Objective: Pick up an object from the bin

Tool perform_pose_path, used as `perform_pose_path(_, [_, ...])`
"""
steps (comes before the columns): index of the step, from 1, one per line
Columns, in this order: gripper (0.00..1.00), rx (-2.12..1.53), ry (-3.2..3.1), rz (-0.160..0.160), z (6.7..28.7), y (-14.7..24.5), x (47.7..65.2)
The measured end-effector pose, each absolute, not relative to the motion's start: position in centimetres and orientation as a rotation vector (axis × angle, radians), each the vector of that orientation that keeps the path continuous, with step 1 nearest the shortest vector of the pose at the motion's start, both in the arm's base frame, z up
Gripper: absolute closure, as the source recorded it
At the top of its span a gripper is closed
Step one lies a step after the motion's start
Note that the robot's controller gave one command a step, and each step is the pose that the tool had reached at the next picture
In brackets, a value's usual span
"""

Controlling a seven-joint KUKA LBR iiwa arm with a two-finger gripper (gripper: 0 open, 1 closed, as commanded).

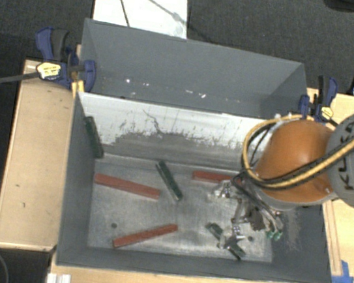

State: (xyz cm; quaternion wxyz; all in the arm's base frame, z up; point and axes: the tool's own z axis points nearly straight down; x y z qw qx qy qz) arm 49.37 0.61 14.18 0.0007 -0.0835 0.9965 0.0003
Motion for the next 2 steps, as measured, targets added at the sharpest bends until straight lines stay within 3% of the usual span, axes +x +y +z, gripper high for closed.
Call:
perform_pose_path(1, [0.00, -0.281, 3.128, 0.001, 12.3, 0.8, 49.3])
perform_pose_path(2, [1.00, -0.372, 3.103, -0.003, 7.5, -6.3, 50.4])
